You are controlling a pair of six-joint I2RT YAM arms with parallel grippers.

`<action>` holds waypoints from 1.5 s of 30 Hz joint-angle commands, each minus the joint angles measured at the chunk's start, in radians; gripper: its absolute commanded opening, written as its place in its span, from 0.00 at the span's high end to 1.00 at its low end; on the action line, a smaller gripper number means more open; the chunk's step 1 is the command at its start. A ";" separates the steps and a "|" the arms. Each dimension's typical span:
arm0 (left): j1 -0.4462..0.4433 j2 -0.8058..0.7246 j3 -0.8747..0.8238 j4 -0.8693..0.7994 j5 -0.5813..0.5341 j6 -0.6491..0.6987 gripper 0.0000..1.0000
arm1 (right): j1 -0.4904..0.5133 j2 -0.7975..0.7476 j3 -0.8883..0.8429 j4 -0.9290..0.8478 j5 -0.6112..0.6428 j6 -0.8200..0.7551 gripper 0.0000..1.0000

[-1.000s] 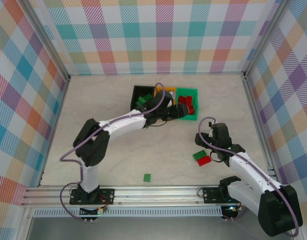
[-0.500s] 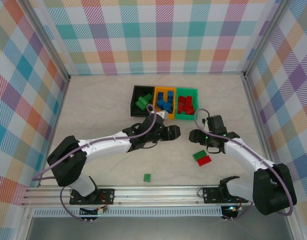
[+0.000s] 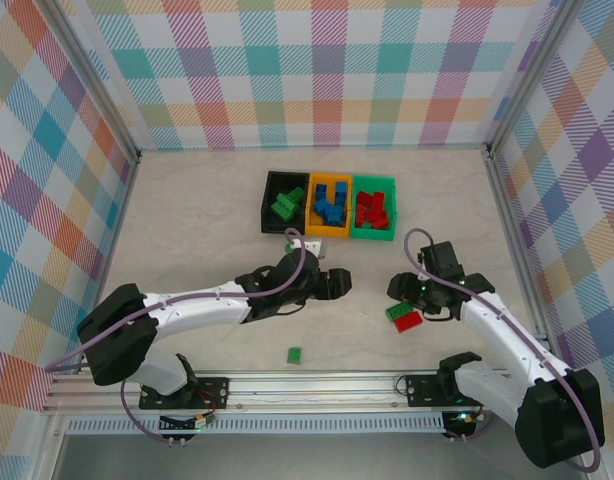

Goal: Sort the legos into containers by color
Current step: Move the lego to the bottom-center of the table.

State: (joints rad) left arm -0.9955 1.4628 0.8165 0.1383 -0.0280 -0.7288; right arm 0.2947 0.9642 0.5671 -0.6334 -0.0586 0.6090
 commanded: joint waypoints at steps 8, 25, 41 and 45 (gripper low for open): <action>-0.037 0.093 0.061 0.091 0.029 -0.008 0.29 | 0.000 -0.162 -0.094 -0.208 0.204 0.294 0.40; -0.042 0.090 0.065 0.054 -0.006 -0.006 0.30 | 0.039 0.140 -0.073 -0.011 0.015 0.239 0.43; -0.043 0.017 0.057 -0.082 -0.080 0.009 0.30 | 0.243 0.598 0.206 0.095 -0.069 -0.006 0.36; -0.048 -0.053 0.034 -0.201 -0.237 -0.038 0.30 | 0.311 0.757 0.327 0.036 -0.098 -0.071 0.37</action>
State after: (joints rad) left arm -1.0340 1.4803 0.8604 0.0364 -0.1368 -0.7414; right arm 0.5613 1.6161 0.8902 -0.5098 -0.1429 0.6312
